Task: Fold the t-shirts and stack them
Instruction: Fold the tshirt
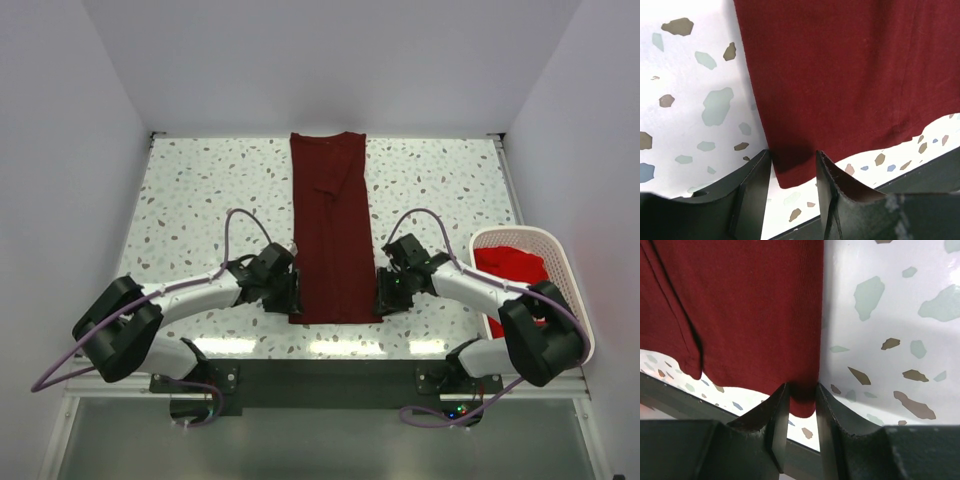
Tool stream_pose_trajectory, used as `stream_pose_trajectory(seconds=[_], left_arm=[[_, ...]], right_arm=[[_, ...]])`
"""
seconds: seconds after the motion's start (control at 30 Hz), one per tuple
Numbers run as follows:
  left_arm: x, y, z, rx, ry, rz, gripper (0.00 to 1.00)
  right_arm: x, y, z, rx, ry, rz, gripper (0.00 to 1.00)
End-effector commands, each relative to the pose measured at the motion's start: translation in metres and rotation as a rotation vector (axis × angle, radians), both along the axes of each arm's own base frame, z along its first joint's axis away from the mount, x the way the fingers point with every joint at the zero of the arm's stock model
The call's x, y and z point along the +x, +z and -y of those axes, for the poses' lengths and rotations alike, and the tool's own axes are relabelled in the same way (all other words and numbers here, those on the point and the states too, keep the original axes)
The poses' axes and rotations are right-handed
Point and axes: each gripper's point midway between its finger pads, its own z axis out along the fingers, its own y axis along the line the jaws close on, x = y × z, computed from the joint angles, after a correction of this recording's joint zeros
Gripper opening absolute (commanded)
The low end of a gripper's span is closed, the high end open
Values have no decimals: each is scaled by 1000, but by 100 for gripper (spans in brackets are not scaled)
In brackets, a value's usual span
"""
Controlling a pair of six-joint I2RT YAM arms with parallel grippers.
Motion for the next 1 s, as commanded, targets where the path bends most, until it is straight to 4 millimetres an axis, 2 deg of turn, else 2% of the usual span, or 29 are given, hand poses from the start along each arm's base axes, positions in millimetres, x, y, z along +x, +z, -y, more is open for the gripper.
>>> stream_pose_trajectory(seconds=[0.0,0.13,0.17,0.23,0.27,0.3,0.4,0.57,0.63,0.7,0.77,0.83,0.87,0.93,0.97], left_arm=[[-21,-19,-21,112,13,-82,45],[-23,-24,-18,108,-2,-96,39],[-24,-26,-17,108,-7,-102,31],[-30,-31,-15,104,-25,-127,21],[-34,-32,-14,99,-33,-144,7],[-39,-33,-16,110,-38,-161,1],[-58,-28,-26,146,-61,-194,0],[-100,-19,-46,182,-70,-243,0],[-114,-18,-55,171,-48,-264,0],[-120,-14,-51,117,-50,-267,0],[-111,-3,-38,61,-45,-234,0],[-94,5,-29,45,-39,-185,0],[-79,18,-17,19,-38,-147,0],[-54,24,-15,19,-23,-114,0],[-34,38,-7,-15,-11,-69,0]], right_arm=[[-15,-18,11,-54,3,-43,31],[-17,-20,11,-52,6,-55,24],[-18,-20,11,-52,7,-56,16],[-20,-19,13,-57,11,-65,6],[-22,-17,12,-49,14,-71,0],[-25,-16,12,-48,18,-78,0],[-39,-10,17,-60,33,-115,0],[-82,4,28,-71,75,-195,0],[-91,11,28,-77,86,-202,0],[-86,20,28,-67,78,-163,0],[-80,25,33,-102,75,-133,0],[-55,38,26,-101,43,-38,0],[-45,45,21,-79,22,10,0],[-19,58,11,-51,-11,113,0],[-11,58,10,-70,-12,120,0]])
